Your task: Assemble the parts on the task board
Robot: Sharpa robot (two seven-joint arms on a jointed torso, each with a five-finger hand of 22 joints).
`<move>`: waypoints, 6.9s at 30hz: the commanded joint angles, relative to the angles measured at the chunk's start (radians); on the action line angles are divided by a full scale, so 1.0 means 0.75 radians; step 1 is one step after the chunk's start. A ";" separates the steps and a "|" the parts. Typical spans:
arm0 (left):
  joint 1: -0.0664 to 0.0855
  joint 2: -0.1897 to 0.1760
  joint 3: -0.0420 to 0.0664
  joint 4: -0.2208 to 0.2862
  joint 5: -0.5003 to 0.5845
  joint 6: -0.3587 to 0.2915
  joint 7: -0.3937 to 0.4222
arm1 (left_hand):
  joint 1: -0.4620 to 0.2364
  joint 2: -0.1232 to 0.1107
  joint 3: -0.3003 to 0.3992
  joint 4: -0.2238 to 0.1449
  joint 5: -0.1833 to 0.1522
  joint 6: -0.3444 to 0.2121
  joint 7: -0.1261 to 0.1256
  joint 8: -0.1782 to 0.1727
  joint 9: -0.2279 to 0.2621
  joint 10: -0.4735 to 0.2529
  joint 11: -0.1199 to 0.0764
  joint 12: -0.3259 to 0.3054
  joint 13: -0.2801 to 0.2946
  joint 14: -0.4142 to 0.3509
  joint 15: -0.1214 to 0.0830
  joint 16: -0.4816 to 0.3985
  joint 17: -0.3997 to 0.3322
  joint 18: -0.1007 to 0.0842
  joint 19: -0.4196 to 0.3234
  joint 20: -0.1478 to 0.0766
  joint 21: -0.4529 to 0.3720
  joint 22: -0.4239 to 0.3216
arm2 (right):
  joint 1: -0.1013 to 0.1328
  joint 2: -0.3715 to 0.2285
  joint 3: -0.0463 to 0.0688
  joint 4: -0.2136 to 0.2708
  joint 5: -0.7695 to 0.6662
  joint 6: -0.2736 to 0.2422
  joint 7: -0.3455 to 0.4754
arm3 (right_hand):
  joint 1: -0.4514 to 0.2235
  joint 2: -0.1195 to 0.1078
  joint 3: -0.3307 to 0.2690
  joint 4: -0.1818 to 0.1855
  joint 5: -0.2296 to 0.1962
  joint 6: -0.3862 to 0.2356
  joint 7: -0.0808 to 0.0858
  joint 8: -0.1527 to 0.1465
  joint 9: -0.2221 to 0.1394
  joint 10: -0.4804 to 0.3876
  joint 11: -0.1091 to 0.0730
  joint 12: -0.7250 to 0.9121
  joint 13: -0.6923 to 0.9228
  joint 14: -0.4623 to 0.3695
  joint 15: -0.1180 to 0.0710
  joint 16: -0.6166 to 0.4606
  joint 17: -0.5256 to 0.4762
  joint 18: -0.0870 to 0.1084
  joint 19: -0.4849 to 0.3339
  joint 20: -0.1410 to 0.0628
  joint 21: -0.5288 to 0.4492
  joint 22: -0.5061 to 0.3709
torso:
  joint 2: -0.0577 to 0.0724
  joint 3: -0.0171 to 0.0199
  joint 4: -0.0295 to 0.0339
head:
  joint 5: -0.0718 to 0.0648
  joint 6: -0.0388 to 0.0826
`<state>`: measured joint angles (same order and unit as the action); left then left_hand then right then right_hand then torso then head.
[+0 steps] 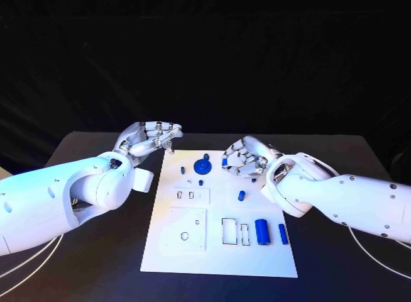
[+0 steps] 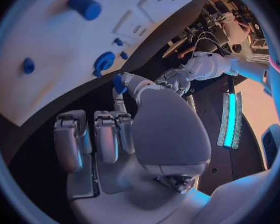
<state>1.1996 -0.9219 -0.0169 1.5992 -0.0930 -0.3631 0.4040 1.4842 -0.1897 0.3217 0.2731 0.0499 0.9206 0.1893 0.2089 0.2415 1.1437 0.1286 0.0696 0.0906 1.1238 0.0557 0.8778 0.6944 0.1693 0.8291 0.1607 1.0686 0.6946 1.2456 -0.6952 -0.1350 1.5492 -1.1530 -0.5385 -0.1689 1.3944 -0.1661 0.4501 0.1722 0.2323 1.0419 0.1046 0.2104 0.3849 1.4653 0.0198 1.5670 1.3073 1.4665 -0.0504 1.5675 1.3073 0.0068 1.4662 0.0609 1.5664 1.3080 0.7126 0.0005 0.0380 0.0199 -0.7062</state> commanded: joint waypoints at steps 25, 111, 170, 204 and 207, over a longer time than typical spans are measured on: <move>0.001 0.031 -0.004 -0.015 -0.020 0.015 -0.017 | -0.001 -0.004 0.001 0.010 0.001 -0.002 0.001 -0.004 0.005 0.005 -0.003 0.007 0.005 -0.007 0.001 0.014 -0.003 0.018 -0.005 0.003 0.014 0.008 | -0.141 0.255 -0.022 -0.038 -0.342 0.036 -0.300 | -0.057 -0.029 0.006 0.006 0.022 0.007 -0.019 0.116 0.086 0.141 -0.006 0.005 0.351 0.139 0.002 0.004 0.351 -0.009 0.139 -0.002 0.006 0.350 | -0.009 -0.0084 0.0054 | 0.037 -0.030; 0.040 0.146 0.005 -0.162 -1.138 0.624 -1.071 | -0.334 0.116 -0.165 0.029 0.002 -0.012 -0.110 0.456 0.245 0.084 -0.126 1.460 1.111 0.533 -0.106 0.843 0.981 -0.123 0.634 -0.088 0.491 0.723 | 0.034 -0.236 0.005 0.220 0.311 -0.161 0.233 | -0.029 -0.039 -0.391 0.154 0.010 -0.180 0.055 0.068 -0.006 0.055 0.060 -0.100 0.272 0.139 0.058 0.004 0.351 -0.009 0.139 0.048 0.006 0.350 | -0.057 -0.0011 -0.0222 | 0.067 -0.048; 0.106 0.474 -0.038 -0.377 -1.313 1.006 -1.308 | -0.361 0.180 -0.224 0.024 0.002 -0.078 -0.102 0.472 0.342 0.014 -0.118 1.425 1.063 0.529 -0.099 0.837 0.982 -0.123 0.627 -0.088 0.487 0.721 | 0.058 -0.266 0.006 0.101 0.491 -0.078 0.173 | -0.033 -0.027 -0.373 0.152 0.016 -0.190 0.059 0.064 -0.015 0.049 0.063 -0.106 0.267 0.139 0.061 0.004 0.351 -0.009 0.139 0.051 0.006 0.350 | -0.058 0.0034 -0.0222 | 0.054 -0.094; 0.106 0.378 -0.023 -0.324 -1.216 0.771 -1.265 | -0.276 0.022 0.698 -0.181 0.004 -0.074 -0.156 0.616 0.721 0.161 -0.173 1.497 1.197 0.563 -0.149 0.869 1.061 -0.136 0.679 -0.133 0.515 0.790 | 0.057 -0.273 0.006 0.077 0.496 -0.037 0.153 | -0.018 -0.024 -0.361 0.149 0.020 -0.189 0.059 0.064 -0.018 0.043 0.063 -0.113 0.261 0.139 0.061 0.004 0.351 -0.009 0.139 0.051 0.006 0.350 | -0.060 0.0051 -0.0193 | 0.057 -0.092; 0.106 0.353 -0.020 -0.323 -1.215 0.754 -1.271 | -0.300 0.016 0.718 -0.196 0.005 -0.064 -0.161 0.617 0.730 0.177 -0.177 1.509 1.214 0.564 -0.152 0.869 1.063 -0.138 0.687 -0.135 0.519 0.799 | 0.057 -0.276 0.006 0.074 0.497 -0.033 0.151 | -0.018 -0.024 -0.361 0.149 0.020 -0.189 0.059 0.064 -0.018 0.043 0.063 -0.113 0.261 0.139 0.061 0.004 0.351 -0.009 0.139 0.051 0.006 0.350 | -0.059 0.0049 -0.0194 | 0.059 -0.091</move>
<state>1.2772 -0.6532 -0.0332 1.3539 -1.0191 0.2335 -0.5503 1.2636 -0.1785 0.7110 0.2702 0.0504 0.8563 0.0782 0.6683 0.5487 1.2705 -0.0042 1.1978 0.9999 1.4669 -0.0518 1.5257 1.3074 0.0754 1.3401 0.0574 1.4544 1.2932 1.2886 -0.9012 -0.1310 1.6053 -0.7808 -0.5854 -0.0558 1.3730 -0.1887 0.1742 0.2854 0.2475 0.9068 0.1469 0.2630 0.3722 1.4650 0.0592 1.4867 1.3073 1.4682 -0.0126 1.5675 1.3077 0.0068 1.4679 0.0917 1.5664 1.3076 0.6675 0.0035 0.0230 0.0623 -0.7748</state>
